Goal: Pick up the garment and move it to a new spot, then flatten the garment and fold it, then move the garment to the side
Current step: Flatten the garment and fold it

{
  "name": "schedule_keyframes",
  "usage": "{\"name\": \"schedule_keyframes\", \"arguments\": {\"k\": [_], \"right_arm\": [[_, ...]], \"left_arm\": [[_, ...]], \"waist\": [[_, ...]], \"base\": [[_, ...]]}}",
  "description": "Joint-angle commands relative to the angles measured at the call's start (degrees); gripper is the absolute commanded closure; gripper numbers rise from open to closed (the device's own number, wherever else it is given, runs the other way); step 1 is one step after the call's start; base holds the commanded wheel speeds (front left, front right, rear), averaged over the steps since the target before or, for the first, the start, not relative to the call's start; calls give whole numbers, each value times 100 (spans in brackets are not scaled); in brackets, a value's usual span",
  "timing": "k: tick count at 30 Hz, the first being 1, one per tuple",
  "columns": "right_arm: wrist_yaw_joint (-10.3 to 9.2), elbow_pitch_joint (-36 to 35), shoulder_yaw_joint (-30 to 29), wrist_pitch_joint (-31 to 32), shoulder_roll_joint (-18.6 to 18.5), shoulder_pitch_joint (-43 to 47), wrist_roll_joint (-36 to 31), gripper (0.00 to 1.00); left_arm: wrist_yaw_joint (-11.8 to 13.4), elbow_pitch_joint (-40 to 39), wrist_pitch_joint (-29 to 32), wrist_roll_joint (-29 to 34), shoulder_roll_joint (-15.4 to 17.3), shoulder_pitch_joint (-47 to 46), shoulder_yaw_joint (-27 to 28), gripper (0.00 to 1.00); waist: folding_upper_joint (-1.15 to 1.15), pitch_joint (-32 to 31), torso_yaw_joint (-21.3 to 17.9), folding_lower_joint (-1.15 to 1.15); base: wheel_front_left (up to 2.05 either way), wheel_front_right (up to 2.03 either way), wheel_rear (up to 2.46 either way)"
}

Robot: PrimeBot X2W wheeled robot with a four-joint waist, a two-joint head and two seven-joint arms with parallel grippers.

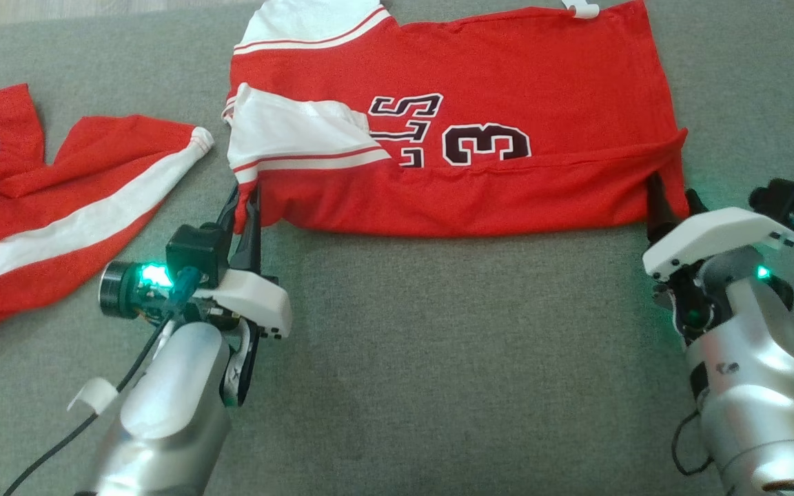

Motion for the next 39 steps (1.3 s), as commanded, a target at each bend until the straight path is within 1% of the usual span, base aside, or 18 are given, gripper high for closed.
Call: {"name": "schedule_keyframes", "arguments": {"k": [1, 2, 3, 4, 7, 11, 14, 20, 23, 26, 27, 32, 35, 39], "right_arm": [[40, 136, 257, -24, 97, -66, 52, 0], [40, 231, 322, -70, 97, -114, 68, 38], [40, 301, 405, -134, 97, -155, 52, 96], [40, 333, 529, -202, 97, -187, 4, 100], [40, 431, 729, -415, 93, -213, -238, 100], [40, 577, 667, -702, -72, -234, -709, 100], [40, 641, 570, -802, -143, -154, -889, 100], [40, 487, 599, -651, -262, 155, -898, 100], [40, 254, 680, -439, -341, 423, -760, 100], [40, -46, 784, -78, -441, 775, -607, 100], [40, -46, 784, -78, -441, 775, -607, 100], [40, -824, 912, 454, -612, 1569, -370, 100], [40, -1468, 877, 757, -682, 2047, -266, 100], [40, -2414, 648, 1151, -685, 2626, -227, 100]], "left_arm": [[47, -196, 10, 34, 175, -211, 132, 100], [48, -196, 17, 26, 190, -198, 132, 100], [53, -188, 25, 17, 204, -183, 135, 100], [59, -176, 35, 7, 217, -168, 137, 100], [76, -135, 49, -23, 246, -102, 139, 100], [83, -77, 58, -75, 258, -3, 133, 100], [55, 28, 11, -155, 251, 152, 135, 100], [-32, 157, -35, -236, 270, 536, 43, 100], [-92, 93, 16, -260, 291, 777, -49, 100], [-128, -78, 108, -236, 351, 1068, -182, 100], [-128, -78, 108, -236, 351, 1068, -182, 100], [-152, -542, 418, -220, 476, 1758, -448, 100], [-53, -984, 594, -228, 609, 2124, -496, 100], [102, -1616, 849, -206, 797, 2514, -549, 100]], "waist": [[0, -9, -6, -1], [0, -22, -12, -1], [0, -41, -21, -1], [0, -63, -30, -1], [0, -155, -76, -1], [0, -302, -115, -1], [0, -517, -119, -1], [0, -967, -170, -1], [0, -1170, -224, -1], [0, -1328, -289, -1], [0, -1328, -289, -1], [0, -1603, -376, -1], [0, -1659, -404, -1], [0, -1684, -401, -1]], "base": [[0, 0, 0], [0, 0, 0], [0, 0, 0], [0, 0, 0], [0, 0, 0], [0, 0, 0], [0, 0, 0], [0, 0, 0], [0, 0, 0], [0, 0, 0], [0, 0, 0], [0, 0, 0], [0, 0, 0], [0, 0, 0]]}}
